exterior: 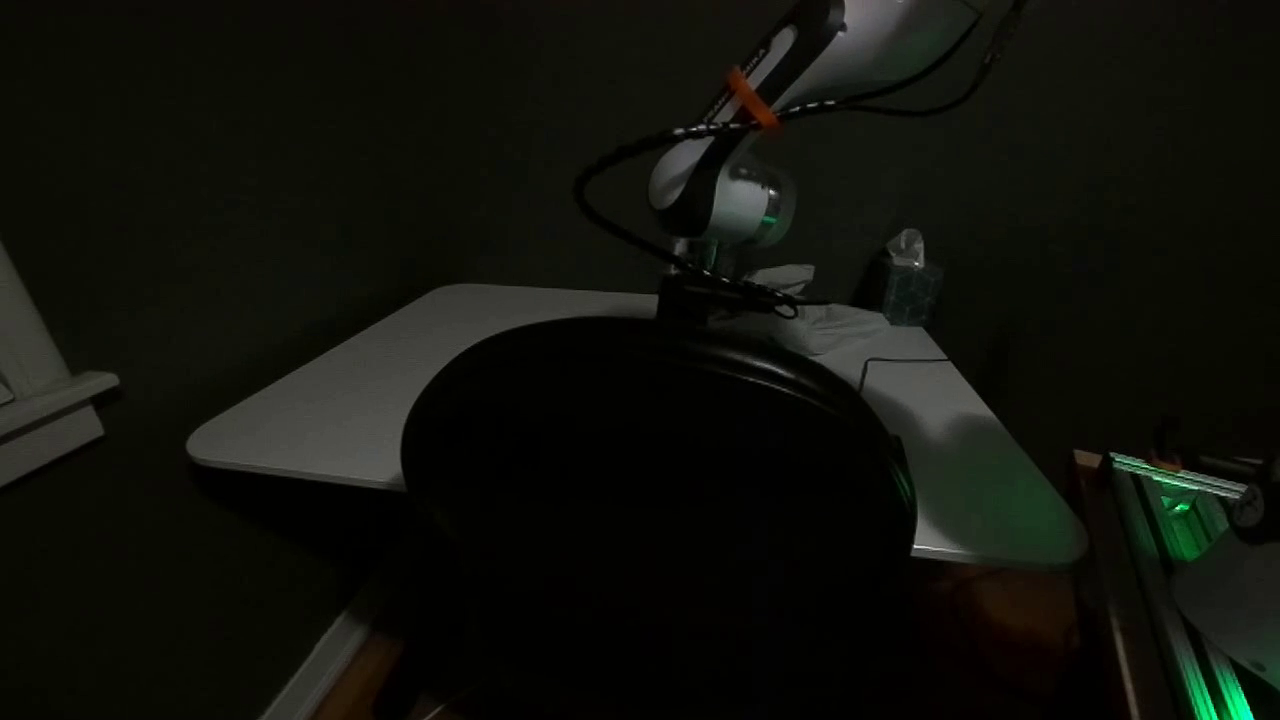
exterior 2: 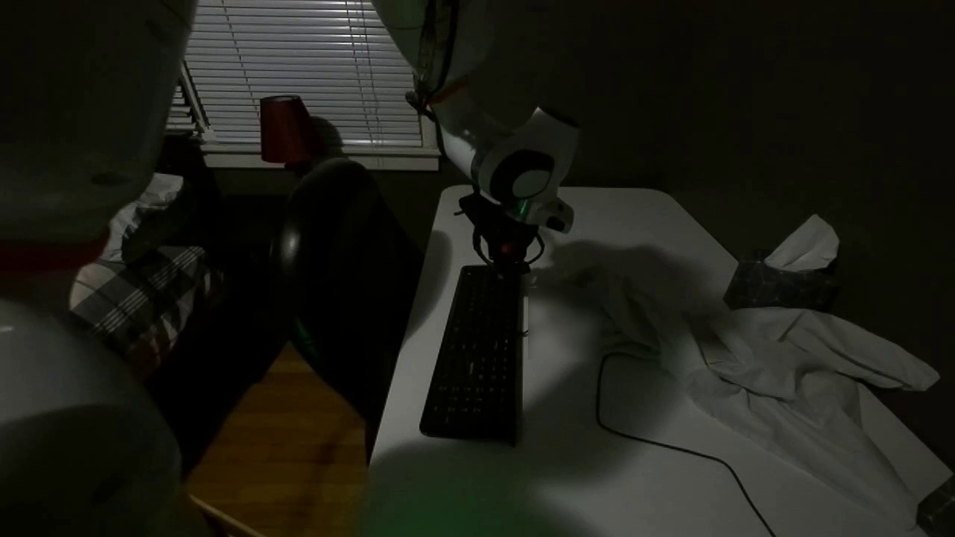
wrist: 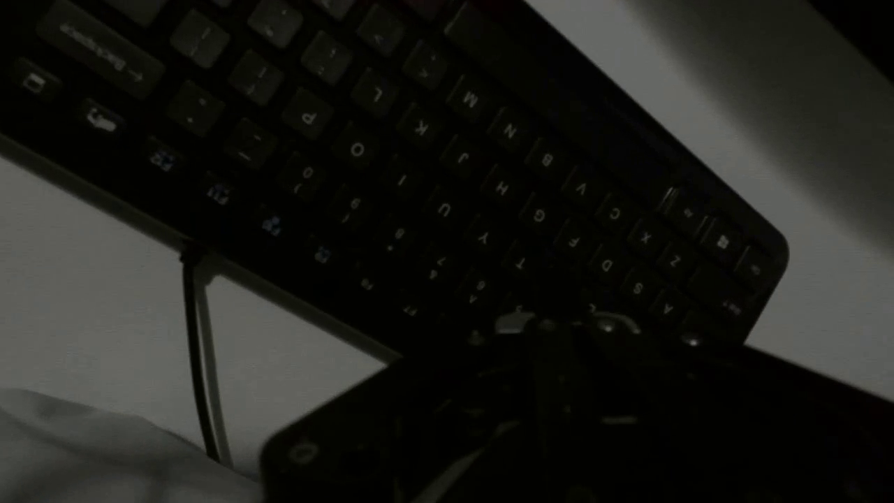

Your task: Press the button on the keyboard

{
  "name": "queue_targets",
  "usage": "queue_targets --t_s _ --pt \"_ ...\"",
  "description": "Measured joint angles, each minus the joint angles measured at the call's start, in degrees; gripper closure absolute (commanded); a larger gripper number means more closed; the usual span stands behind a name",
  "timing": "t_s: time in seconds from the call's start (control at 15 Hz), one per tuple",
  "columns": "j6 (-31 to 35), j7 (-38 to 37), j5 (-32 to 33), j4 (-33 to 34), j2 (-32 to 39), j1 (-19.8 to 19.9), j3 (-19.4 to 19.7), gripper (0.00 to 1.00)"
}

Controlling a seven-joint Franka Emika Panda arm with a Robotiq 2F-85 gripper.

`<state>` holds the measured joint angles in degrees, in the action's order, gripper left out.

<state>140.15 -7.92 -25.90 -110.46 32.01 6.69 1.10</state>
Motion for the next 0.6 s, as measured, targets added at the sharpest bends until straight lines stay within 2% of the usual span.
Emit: queue_targets --t_s 0.6 --pt "-0.12 -3.8 -0.15 2.7 3.61 0.47 -0.13 1.0"
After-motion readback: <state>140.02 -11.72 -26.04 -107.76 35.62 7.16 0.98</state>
